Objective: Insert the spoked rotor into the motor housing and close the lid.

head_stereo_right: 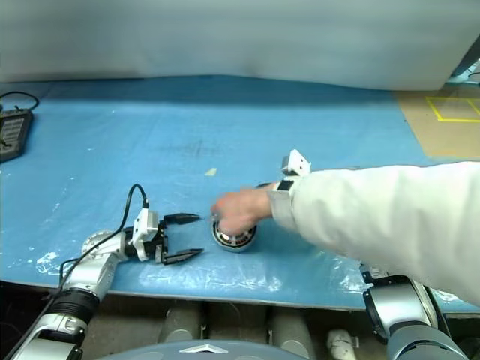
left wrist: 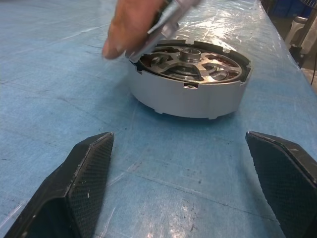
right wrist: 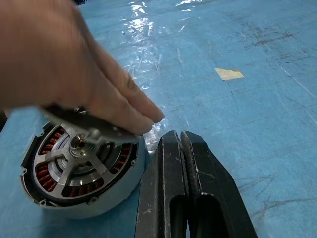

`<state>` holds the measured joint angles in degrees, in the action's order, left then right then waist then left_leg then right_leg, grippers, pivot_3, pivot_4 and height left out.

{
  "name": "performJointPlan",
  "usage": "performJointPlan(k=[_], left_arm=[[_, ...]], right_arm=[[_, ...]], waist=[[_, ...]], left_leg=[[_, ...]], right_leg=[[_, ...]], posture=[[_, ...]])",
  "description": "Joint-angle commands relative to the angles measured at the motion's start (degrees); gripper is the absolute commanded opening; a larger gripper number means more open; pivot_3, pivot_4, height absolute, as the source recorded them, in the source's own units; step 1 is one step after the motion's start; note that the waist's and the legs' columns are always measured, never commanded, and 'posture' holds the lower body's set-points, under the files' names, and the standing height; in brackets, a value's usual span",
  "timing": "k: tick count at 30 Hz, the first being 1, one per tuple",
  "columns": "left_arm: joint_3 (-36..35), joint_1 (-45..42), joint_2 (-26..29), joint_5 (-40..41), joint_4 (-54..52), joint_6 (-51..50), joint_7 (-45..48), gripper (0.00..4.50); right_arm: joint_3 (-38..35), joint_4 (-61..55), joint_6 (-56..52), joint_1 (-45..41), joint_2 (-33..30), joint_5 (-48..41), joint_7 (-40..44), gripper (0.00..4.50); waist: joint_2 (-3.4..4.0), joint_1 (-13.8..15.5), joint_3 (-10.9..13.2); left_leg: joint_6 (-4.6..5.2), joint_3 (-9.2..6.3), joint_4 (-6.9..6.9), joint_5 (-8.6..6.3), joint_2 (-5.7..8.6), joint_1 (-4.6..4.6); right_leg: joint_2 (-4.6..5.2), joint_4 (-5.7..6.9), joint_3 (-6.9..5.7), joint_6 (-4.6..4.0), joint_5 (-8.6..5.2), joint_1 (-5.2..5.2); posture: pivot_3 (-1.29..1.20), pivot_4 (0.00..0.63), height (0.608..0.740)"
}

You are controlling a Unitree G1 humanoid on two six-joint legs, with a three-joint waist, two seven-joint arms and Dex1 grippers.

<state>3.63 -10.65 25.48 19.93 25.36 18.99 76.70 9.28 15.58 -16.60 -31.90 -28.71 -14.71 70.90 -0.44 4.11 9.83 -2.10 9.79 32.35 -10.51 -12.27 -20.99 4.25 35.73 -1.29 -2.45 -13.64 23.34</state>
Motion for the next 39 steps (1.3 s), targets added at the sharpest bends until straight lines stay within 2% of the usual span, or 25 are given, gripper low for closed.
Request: performJointPlan(k=[1,25,31,39], left_arm=[[-0.6,1.0,-0.1,-0.1,0.3,0.6,-0.4,4.50],[0.4,0.4,-0.6,-0.2,-1.8,-1.3,-1.1,4.50],[0.1,0.4,-0.2,0.0,-2.0,-1.7,-0.7,4.50],[-0.3,1.2,0.2,0.4,-2.7,-2.2,-0.4,4.50]], right_arm=[[-0.5,-0.7,1.3,-0.6,0.3,-0.3,-0.2,0.03],[-1.3,3.7,-1.5,-3.3,1.0,4.8,-12.1,0.03],[-3.0,4.9,-0.1,-4.4,0.7,2.8,-11.2,0.03],[-2.5,2.2,-0.5,-5.4,2.5,-0.2,-5.5,0.03]], waist=[[0.00,0.0,0.0],[0.01,0.0,0.0],[0.01,0.0,0.0],[0.01,0.0,0.0]], left_leg=[[0.00,0.00,0.00,0.00,0.00,0.00],[-0.11,0.00,-0.03,0.06,0.03,-0.01],[-0.11,0.00,-0.03,0.06,0.03,-0.01],[-0.08,0.01,-0.04,0.04,0.01,-0.02]], right_leg=[[0.00,0.00,0.00,0.00,0.00,0.00],[0.00,-0.03,0.00,0.00,0.00,0.01],[0.01,-0.02,0.00,0.00,0.00,0.00],[0.00,-0.03,0.00,0.00,0.00,0.02]], posture=[[0.00,0.150,0.740],[0.00,0.150,0.740],[0.00,0.150,0.740],[0.00,0.150,0.740]])
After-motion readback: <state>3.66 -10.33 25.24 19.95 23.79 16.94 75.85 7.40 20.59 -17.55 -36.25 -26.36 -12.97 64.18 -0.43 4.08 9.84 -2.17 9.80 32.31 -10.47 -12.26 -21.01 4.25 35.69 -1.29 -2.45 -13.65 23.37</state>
